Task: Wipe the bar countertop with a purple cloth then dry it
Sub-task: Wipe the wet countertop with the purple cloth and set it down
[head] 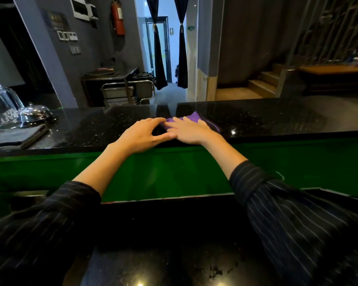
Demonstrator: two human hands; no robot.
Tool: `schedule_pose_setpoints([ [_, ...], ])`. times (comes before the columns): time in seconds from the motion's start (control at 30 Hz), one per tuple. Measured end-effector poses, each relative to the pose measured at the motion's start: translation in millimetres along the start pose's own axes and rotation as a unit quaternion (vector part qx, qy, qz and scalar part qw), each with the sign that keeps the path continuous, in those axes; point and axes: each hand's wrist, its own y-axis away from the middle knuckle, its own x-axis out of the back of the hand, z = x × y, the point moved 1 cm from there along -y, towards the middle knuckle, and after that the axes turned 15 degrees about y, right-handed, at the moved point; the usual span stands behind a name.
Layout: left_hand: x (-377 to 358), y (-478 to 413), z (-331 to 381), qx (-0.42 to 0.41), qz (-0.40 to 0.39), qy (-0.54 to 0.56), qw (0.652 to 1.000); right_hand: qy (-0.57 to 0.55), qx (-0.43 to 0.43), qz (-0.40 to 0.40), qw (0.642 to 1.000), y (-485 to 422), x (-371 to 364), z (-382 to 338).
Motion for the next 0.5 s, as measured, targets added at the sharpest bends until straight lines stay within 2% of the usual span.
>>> schedule_pose_setpoints([
  [0.07,-5,-4,3,-0.013,-0.004,0.016,1.000,0.006,-0.013,0.009,1.000,5,-1,25],
  [0.2,-12,-3,2,0.013,0.002,-0.021,1.000,-0.022,-0.126,-0.024,0.992,5,-5,78],
  [0.3,-9,-15,6,0.045,0.002,-0.035,0.998,-0.028,-0.165,-0.024,0.986,-1,-3,73],
  [0.4,-17,-37,24,0.079,0.036,-0.051,0.995,-0.021,-0.116,-0.007,0.993,6,-3,47],
  [0.5,-37,-57,50,0.048,0.060,-0.009,0.997,-0.015,-0.060,0.009,0.998,25,-8,52],
])
